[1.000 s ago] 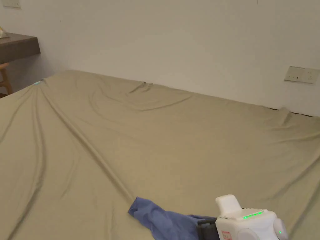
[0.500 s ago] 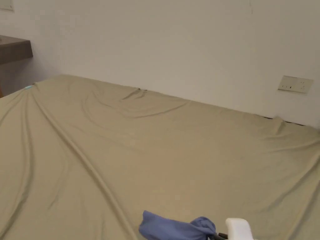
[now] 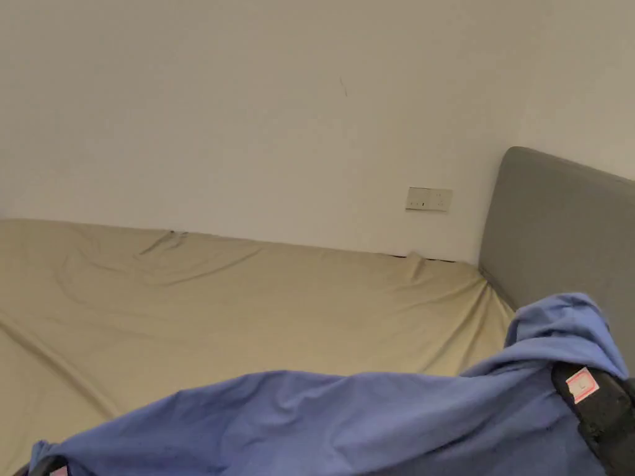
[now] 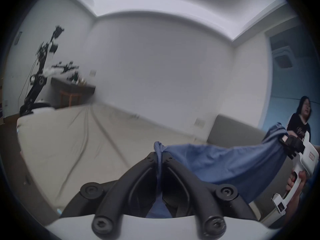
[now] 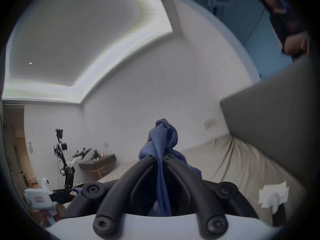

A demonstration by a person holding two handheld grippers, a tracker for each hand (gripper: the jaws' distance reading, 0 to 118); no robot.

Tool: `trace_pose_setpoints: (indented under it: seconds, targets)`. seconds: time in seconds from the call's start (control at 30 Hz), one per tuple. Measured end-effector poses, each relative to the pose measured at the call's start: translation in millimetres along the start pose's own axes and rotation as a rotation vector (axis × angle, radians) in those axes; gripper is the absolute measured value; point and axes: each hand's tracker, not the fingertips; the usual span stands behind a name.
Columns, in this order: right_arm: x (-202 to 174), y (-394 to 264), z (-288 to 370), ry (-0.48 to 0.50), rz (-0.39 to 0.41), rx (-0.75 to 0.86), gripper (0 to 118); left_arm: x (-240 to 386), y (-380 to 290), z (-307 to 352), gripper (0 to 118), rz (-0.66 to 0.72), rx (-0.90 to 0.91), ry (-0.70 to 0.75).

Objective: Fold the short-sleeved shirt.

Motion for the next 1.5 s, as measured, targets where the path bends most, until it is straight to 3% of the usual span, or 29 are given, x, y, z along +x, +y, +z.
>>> trace_pose_setpoints:
  seconds: [0.1, 0.2, 0.43, 0.7, 0.93, 1.13, 1.37, 1.5]
  targets:
    - [-8.5, 42.9, 15.0, 0.002, 0.052, 0.091, 4, 12.6, 44.5, -5.6, 4, -0.011, 0.144, -0.075]
    - [-2.1, 73.6, -1.3, 0.017, 0.050, 0.118, 4, 21.3, 82.6, -34.4, 4, 0.015, 0.150, -0.149]
    - [35.6, 103.3, -124.9, -0.023, 0.035, 0.041, 4, 55.9, 155.0, -167.1, 4, 0.037, 0.106, -0.231]
    - [67.9, 137.9, -271.4, -0.094, 0.103, 0.034, 4, 98.5, 228.0, -305.8, 4, -0.088, 0.101, -0.178]
    - [71.2, 187.6, -331.3, -0.179, 0.255, 0.187, 4, 107.9, 280.0, -364.2, 4, -0.115, 0.242, -0.090]
    - [91.0, 148.7, -322.3, -0.188, 0.293, 0.184, 4, 98.0, 237.2, -365.2, 4, -0.117, 0.281, -0.111]
    - [128.7, 15.0, -267.8, -0.233, 0.218, -0.079, 4, 68.4, 106.6, -344.1, 4, -0.127, 0.034, -0.143]
    - [141.0, -61.5, -201.3, -0.260, 0.172, -0.264, 4, 45.6, 23.4, -286.2, 4, -0.177, -0.099, -0.120]
